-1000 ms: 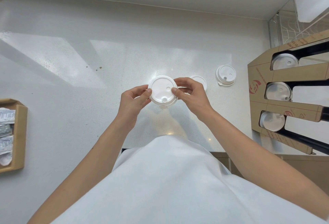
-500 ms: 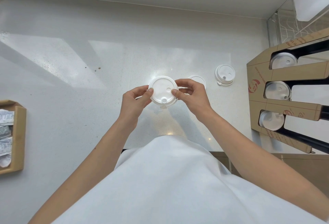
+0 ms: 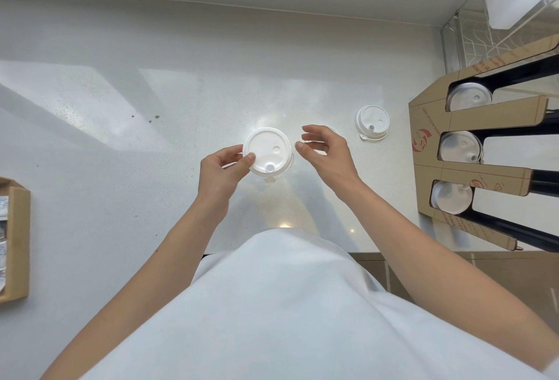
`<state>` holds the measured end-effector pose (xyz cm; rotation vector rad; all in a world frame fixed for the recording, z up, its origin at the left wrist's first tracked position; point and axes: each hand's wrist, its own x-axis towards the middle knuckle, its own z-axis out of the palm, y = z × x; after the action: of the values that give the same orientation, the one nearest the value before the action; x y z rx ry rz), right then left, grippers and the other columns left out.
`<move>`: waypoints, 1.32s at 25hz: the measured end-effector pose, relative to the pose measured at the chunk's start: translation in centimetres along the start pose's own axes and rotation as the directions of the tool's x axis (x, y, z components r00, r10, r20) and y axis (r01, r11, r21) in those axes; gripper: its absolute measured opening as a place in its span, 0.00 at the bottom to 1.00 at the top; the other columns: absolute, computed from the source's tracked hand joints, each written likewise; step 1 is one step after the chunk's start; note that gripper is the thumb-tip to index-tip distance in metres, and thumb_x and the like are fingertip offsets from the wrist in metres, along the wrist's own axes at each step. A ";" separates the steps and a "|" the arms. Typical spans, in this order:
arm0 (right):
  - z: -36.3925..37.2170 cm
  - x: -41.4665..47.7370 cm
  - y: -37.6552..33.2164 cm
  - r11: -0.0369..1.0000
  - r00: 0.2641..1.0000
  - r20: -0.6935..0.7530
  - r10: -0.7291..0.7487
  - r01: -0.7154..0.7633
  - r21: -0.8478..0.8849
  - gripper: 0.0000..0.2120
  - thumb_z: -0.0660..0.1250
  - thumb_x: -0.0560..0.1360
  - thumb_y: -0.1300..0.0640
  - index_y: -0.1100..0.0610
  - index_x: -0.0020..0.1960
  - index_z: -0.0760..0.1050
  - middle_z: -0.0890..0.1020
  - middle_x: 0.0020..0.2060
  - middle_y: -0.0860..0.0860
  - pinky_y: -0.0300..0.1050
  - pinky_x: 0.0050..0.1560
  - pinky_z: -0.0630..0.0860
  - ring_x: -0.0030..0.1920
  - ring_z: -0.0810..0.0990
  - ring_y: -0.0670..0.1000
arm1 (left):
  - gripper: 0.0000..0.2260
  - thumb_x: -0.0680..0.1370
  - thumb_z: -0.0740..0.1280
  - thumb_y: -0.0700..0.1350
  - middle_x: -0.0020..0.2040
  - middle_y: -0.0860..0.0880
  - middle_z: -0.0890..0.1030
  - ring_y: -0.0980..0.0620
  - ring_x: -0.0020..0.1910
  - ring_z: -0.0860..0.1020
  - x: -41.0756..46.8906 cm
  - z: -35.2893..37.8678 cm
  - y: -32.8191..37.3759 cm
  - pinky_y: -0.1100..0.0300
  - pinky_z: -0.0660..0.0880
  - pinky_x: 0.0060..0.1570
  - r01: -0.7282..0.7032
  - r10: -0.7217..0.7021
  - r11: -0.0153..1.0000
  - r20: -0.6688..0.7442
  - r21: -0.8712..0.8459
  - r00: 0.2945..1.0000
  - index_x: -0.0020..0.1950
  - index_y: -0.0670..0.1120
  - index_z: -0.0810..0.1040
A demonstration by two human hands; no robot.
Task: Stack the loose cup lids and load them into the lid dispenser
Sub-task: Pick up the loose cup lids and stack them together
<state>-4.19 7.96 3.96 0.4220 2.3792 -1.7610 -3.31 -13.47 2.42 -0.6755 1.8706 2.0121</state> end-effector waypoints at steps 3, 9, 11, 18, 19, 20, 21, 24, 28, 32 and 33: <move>-1.2 1.4 0.9 0.993 0.998 -0.054 0.018 -0.024 -0.114 0.22 0.73 0.75 0.55 0.53 0.67 0.74 0.79 0.58 0.50 0.33 0.51 0.74 0.56 0.79 0.48 | 0.17 0.75 0.76 0.42 0.53 0.42 0.80 0.49 0.50 0.82 0.0 0.0 -0.1 0.50 0.77 0.66 0.011 -0.011 1.000 -0.001 0.007 1.000 0.62 0.40 0.82; -2.4 3.9 3.0 0.931 0.997 -0.056 0.054 -0.071 -0.359 0.31 0.73 0.74 0.51 0.52 0.73 0.65 0.71 0.66 0.54 0.44 0.61 0.69 0.64 0.71 0.52 | 0.17 0.75 0.75 0.41 0.54 0.40 0.81 0.49 0.52 0.82 -0.1 0.1 0.1 0.52 0.78 0.65 0.029 -0.029 0.999 0.003 -0.016 1.000 0.63 0.39 0.81; -2.6 4.6 3.7 0.872 0.998 -0.029 0.057 -0.064 -0.486 0.35 0.72 0.74 0.50 0.52 0.75 0.62 0.66 0.70 0.55 0.46 0.65 0.66 0.70 0.65 0.55 | 0.17 0.75 0.75 0.41 0.55 0.40 0.81 0.49 0.52 0.82 -0.1 0.2 0.1 0.52 0.78 0.64 0.036 -0.036 0.999 -0.002 -0.019 0.999 0.63 0.40 0.82; -2.6 6.2 4.7 0.757 0.993 0.064 0.097 -0.032 -0.652 0.41 0.74 0.72 0.51 0.53 0.78 0.56 0.60 0.75 0.56 0.55 0.71 0.65 0.76 0.56 0.58 | 0.15 0.75 0.75 0.41 0.57 0.37 0.81 0.49 0.53 0.82 0.2 0.0 0.3 0.51 0.78 0.65 0.048 -0.048 0.999 -0.016 -0.018 0.999 0.61 0.41 0.83; -2.5 6.3 4.8 0.755 0.993 0.065 0.101 -0.034 -0.655 0.42 0.74 0.72 0.51 0.54 0.78 0.56 0.60 0.76 0.56 0.55 0.70 0.65 0.76 0.56 0.58 | 0.15 0.75 0.75 0.41 0.57 0.37 0.82 0.49 0.53 0.83 0.3 -0.1 0.3 0.51 0.78 0.65 0.049 -0.050 0.999 -0.019 -0.021 0.999 0.60 0.41 0.83; -2.5 6.3 4.9 0.749 0.993 0.064 0.102 -0.035 -0.662 0.42 0.74 0.72 0.51 0.54 0.78 0.56 0.60 0.76 0.56 0.55 0.70 0.65 0.76 0.56 0.58 | 0.14 0.75 0.76 0.41 0.58 0.36 0.82 0.49 0.54 0.83 0.3 -0.1 0.3 0.51 0.78 0.65 0.050 -0.051 0.998 -0.022 -0.022 0.998 0.60 0.42 0.83; -2.4 6.4 5.1 0.741 0.993 0.057 0.102 -0.037 -0.670 0.41 0.74 0.72 0.51 0.54 0.78 0.56 0.59 0.76 0.56 0.55 0.71 0.65 0.76 0.55 0.59 | 0.13 0.75 0.76 0.41 0.58 0.36 0.82 0.49 0.54 0.83 0.3 -0.1 0.3 0.51 0.78 0.65 0.052 -0.053 0.998 -0.024 -0.021 0.998 0.59 0.43 0.83; -2.5 6.4 5.5 0.706 0.994 0.029 0.106 -0.055 -0.706 0.40 0.73 0.72 0.51 0.54 0.78 0.57 0.58 0.77 0.57 0.55 0.69 0.66 0.76 0.55 0.59 | 0.13 0.75 0.75 0.41 0.56 0.38 0.82 0.49 0.54 0.82 0.3 -0.1 0.3 0.52 0.78 0.65 0.062 -0.063 0.998 -0.032 -0.024 0.998 0.59 0.43 0.83; -2.9 6.3 5.7 0.683 0.995 0.043 0.095 -0.033 -0.730 0.38 0.73 0.72 0.52 0.56 0.76 0.58 0.64 0.73 0.55 0.53 0.59 0.70 0.72 0.62 0.60 | 0.11 0.75 0.75 0.41 0.56 0.38 0.81 0.49 0.54 0.82 0.4 -0.3 0.3 0.52 0.78 0.64 0.066 -0.067 0.997 -0.036 -0.033 0.997 0.57 0.44 0.83; -3.1 6.1 5.3 0.735 0.994 0.024 0.106 -0.062 -0.675 0.41 0.74 0.72 0.49 0.57 0.77 0.57 0.64 0.74 0.55 0.54 0.65 0.68 0.73 0.62 0.59 | 0.12 0.75 0.75 0.41 0.55 0.40 0.81 0.49 0.54 0.82 0.5 -0.5 0.1 0.52 0.78 0.65 0.067 -0.068 0.997 -0.027 -0.040 0.997 0.58 0.43 0.83; -3.1 6.0 5.2 0.761 0.993 0.030 0.111 -0.066 -0.646 0.42 0.74 0.71 0.49 0.57 0.78 0.56 0.63 0.75 0.55 0.53 0.67 0.66 0.74 0.61 0.58 | 0.12 0.75 0.75 0.41 0.55 0.40 0.81 0.49 0.54 0.82 0.5 -0.5 0.1 0.52 0.78 0.65 0.066 -0.068 0.997 -0.025 -0.044 0.997 0.57 0.44 0.83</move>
<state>-8.09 13.10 -1.53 0.3517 2.6555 -0.7935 -3.72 -14.00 2.17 -0.7702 1.7992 2.0160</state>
